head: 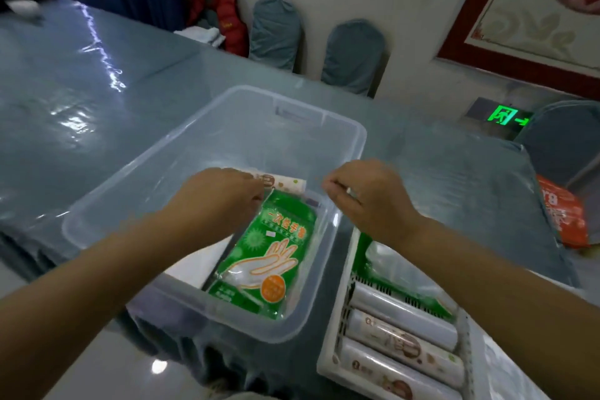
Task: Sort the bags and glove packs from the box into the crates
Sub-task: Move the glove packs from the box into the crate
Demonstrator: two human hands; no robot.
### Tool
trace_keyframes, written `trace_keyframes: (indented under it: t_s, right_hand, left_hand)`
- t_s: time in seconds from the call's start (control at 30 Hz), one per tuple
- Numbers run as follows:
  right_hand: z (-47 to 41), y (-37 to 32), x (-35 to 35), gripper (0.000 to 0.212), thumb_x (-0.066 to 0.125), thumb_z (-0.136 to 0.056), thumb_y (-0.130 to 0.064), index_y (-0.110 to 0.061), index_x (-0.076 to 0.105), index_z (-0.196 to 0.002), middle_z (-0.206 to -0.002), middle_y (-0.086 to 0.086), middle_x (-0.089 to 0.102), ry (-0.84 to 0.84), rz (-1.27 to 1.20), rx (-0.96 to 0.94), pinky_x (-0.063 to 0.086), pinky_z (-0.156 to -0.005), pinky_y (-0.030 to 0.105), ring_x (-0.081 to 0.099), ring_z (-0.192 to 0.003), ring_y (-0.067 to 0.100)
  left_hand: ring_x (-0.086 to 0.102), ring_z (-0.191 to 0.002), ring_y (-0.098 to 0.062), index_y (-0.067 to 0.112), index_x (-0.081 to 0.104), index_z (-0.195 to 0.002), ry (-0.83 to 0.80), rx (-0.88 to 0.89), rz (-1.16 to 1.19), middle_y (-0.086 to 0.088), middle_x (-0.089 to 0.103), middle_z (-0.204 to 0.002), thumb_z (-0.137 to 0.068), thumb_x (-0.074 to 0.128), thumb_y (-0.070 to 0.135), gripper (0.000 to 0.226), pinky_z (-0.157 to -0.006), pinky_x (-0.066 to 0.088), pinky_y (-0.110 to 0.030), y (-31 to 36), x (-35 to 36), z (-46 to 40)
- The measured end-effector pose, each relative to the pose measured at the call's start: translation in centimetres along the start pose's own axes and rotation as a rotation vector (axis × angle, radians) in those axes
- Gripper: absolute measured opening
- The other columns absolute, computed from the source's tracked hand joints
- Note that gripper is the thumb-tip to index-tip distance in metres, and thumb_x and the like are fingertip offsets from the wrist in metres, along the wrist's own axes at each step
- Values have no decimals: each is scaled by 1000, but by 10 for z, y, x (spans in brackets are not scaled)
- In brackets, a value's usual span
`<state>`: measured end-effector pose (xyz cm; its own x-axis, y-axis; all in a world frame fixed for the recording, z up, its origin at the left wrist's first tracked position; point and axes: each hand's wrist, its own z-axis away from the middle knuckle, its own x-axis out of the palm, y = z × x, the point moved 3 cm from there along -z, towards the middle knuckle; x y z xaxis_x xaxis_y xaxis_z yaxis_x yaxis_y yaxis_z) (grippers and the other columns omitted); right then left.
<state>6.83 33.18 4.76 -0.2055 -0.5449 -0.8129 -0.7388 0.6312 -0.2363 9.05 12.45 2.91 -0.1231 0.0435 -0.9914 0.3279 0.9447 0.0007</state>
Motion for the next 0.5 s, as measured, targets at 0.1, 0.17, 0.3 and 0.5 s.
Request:
trace_keyframes:
  t_s: [0.1, 0.17, 0.3, 0.5]
  right_hand:
    - [-44, -16, 54, 23, 53, -87, -26, -11, 69, -80, -73, 8, 69, -228, 29, -24, 47, -56, 36, 59, -63, 29]
    - [-66, -17, 100, 22, 50, -88, -30, -17, 68, -91, -90, 7, 70, -446, 93, 27, 47, -64, 35, 62, -79, 31]
    - [-84, -11, 187, 22, 49, -89, -28, -23, 64, -105, -110, 5, 65, -897, 227, 57, 48, -76, 32, 60, -98, 28]
    - [-74, -16, 253, 43, 64, -82, -21, -28, 52, -122, -111, 0, 60, -1285, 339, -16, 49, -84, 39, 56, -98, 26]
  left_hand:
    - [61, -84, -26, 20, 60, -91, -65, -17, -44, 0, 65, -92, -92, 35, 28, 26, -70, 51, -36, -59, 7, -6]
    - [60, -80, -23, 20, 59, -87, -67, -11, -73, 1, 63, -88, -93, 35, 26, 25, -66, 49, -34, -92, 13, -7]
    - [61, -79, -20, 21, 61, -88, -89, 48, -69, 3, 65, -87, -92, 39, 24, 22, -66, 49, -33, -140, 24, -7]
    - [61, -91, -15, 26, 62, -98, -46, 263, -17, 8, 67, -96, -93, 37, 29, 26, -90, 40, -28, -155, 42, -2]
